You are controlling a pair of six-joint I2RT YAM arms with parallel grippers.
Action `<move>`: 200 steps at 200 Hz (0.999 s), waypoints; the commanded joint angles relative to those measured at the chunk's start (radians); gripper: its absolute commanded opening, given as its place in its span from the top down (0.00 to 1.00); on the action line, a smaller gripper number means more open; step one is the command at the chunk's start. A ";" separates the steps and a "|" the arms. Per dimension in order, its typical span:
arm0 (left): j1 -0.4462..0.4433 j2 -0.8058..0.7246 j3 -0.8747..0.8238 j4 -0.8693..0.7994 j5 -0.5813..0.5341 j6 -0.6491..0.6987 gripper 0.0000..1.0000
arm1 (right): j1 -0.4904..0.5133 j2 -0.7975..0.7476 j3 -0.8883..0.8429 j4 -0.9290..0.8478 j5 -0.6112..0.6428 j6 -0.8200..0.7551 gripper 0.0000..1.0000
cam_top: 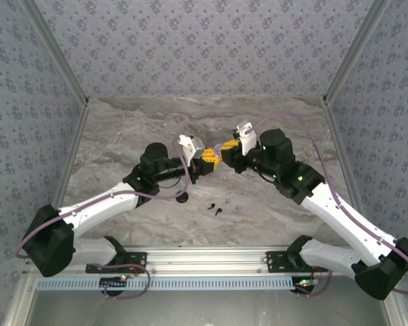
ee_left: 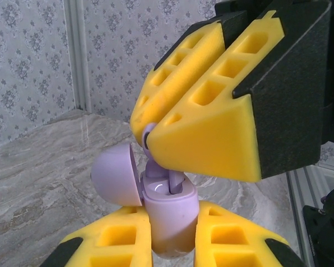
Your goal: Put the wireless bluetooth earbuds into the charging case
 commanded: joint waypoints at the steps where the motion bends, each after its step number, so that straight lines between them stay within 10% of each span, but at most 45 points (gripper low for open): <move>1: -0.005 -0.012 0.026 0.033 -0.001 0.009 1.00 | 0.010 0.020 0.017 -0.034 -0.033 -0.012 0.74; 98: -0.005 -0.031 -0.011 0.078 -0.044 -0.002 1.00 | -0.107 -0.049 0.076 -0.037 -0.132 0.091 0.40; 143: -0.005 -0.040 -0.010 0.105 -0.016 -0.019 1.00 | -0.314 -0.048 -0.029 0.092 -0.442 0.265 0.23; 200: -0.005 -0.035 0.000 0.127 0.003 -0.002 1.00 | -0.326 -0.004 -0.042 0.168 -0.544 0.310 0.13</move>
